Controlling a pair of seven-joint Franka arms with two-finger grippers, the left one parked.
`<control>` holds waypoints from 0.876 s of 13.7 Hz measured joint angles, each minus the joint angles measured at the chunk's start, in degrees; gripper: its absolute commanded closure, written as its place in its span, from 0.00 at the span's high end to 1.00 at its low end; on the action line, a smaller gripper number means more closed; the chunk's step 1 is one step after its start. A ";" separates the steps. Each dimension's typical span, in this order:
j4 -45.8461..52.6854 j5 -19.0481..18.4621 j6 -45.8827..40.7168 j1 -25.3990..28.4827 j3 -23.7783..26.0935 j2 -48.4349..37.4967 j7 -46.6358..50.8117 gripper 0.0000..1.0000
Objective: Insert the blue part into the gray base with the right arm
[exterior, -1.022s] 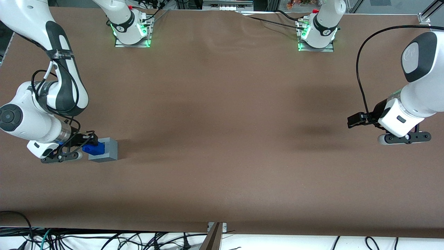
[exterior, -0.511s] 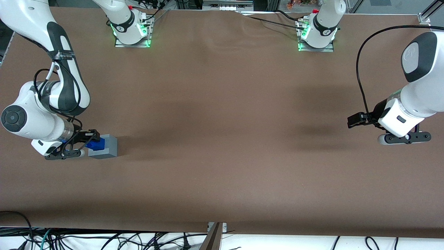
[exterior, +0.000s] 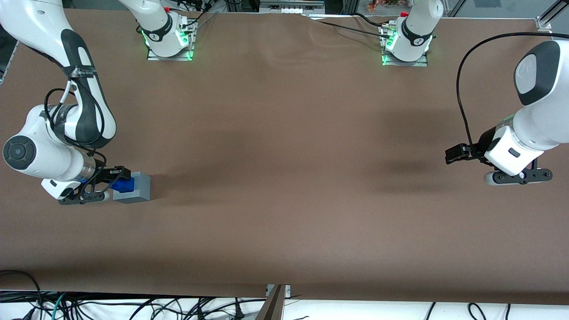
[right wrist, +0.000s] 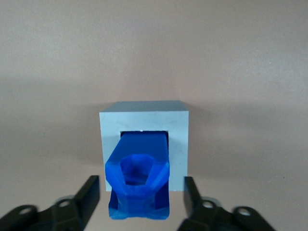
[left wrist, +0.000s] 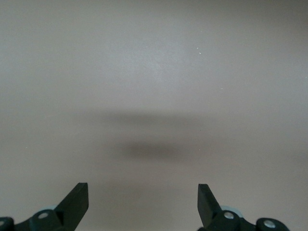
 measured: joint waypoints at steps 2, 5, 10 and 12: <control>0.69 0.00 -0.20 0.01 0.01 -1.12 0.00 1.00; 1.47 -0.01 -5.26 0.02 0.19 -5.72 1.24 1.00; 4.85 -0.15 -22.39 0.06 2.22 -18.29 3.39 1.00; 6.35 -0.15 -25.57 0.06 2.29 -20.99 3.41 1.00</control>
